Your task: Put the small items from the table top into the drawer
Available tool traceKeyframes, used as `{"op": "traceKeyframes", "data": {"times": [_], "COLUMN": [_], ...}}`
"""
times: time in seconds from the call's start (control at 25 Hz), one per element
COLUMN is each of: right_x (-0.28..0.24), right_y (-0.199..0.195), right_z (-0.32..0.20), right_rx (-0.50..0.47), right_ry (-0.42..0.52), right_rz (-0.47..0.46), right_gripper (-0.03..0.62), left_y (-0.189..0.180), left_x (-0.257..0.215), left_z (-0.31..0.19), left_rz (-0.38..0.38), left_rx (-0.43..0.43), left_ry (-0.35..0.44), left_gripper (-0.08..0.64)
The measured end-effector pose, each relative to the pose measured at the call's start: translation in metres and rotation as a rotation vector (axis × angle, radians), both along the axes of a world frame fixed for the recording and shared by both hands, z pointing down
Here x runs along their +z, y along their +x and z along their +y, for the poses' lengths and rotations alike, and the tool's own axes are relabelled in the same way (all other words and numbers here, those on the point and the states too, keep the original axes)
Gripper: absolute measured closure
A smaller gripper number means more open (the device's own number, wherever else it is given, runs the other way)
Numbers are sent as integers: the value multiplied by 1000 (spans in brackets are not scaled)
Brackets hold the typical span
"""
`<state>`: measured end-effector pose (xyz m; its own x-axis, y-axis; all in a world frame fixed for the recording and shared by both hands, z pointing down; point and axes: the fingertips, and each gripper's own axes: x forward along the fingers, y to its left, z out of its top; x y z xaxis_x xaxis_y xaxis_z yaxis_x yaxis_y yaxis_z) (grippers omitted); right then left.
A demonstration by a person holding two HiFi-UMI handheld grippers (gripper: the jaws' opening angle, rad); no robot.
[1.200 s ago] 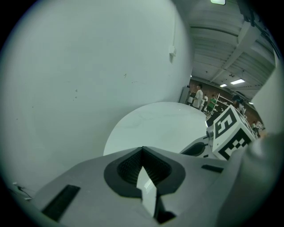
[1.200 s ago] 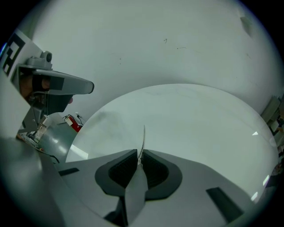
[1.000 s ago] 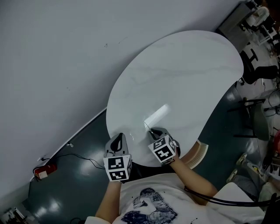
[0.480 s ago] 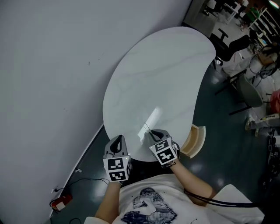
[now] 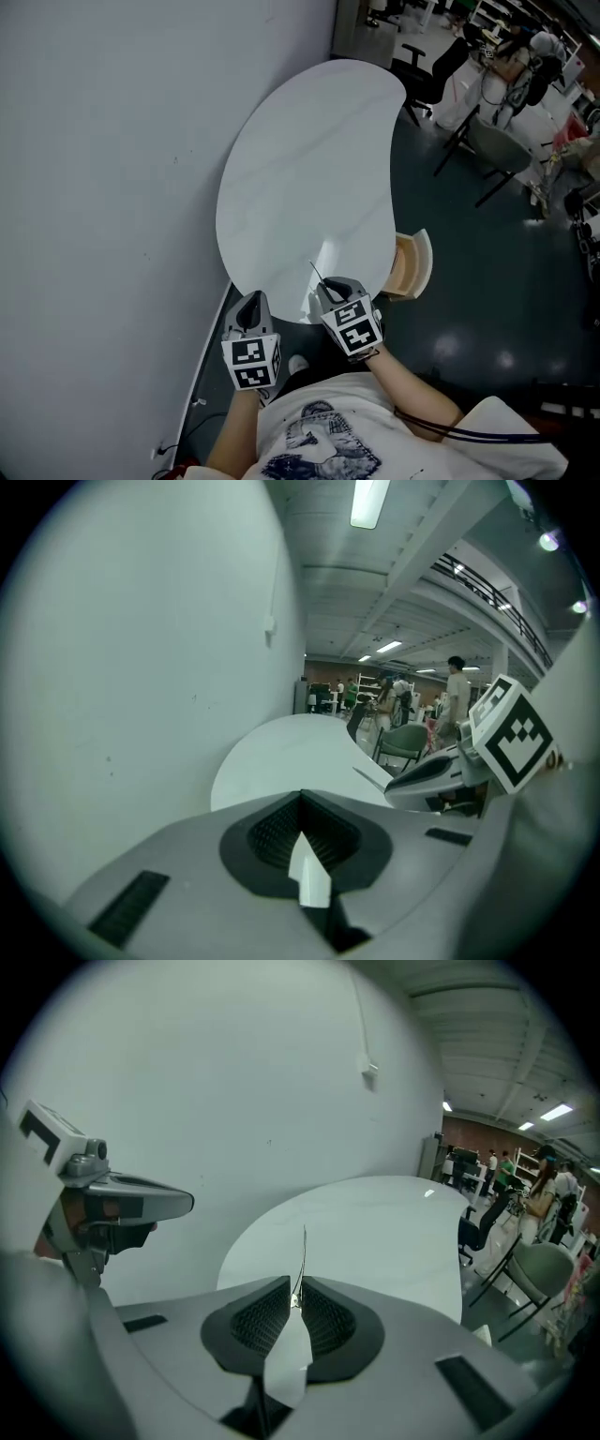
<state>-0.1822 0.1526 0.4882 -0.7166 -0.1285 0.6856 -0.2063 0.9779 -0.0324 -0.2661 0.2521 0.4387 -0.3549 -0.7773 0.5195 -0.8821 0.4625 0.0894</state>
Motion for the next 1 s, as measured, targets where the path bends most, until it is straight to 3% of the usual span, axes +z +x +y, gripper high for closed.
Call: {"op": "traceKeyframes", "data": {"times": [0.28, 0.48, 0.72, 1.0], "right_x": [-14, -17, -23, -23], "right_y": [55, 102, 167, 226], "right_z": [13, 8, -10, -65], "right_rx": [132, 213, 296, 337], "right_ry": [25, 22, 18, 7], "right_rz": [-45, -26, -25, -26], "right_gripper": [537, 537, 537, 537], "left_y": [38, 77, 135, 186], "left_x": [-6, -8, -18, -19], "left_z": [7, -10, -37, -91], "left_rz": [-10, 9, -1, 1], "left_rx": [105, 187, 273, 295], "left_ry": [19, 29, 29, 6], "left_gripper": [526, 526, 526, 526]}}
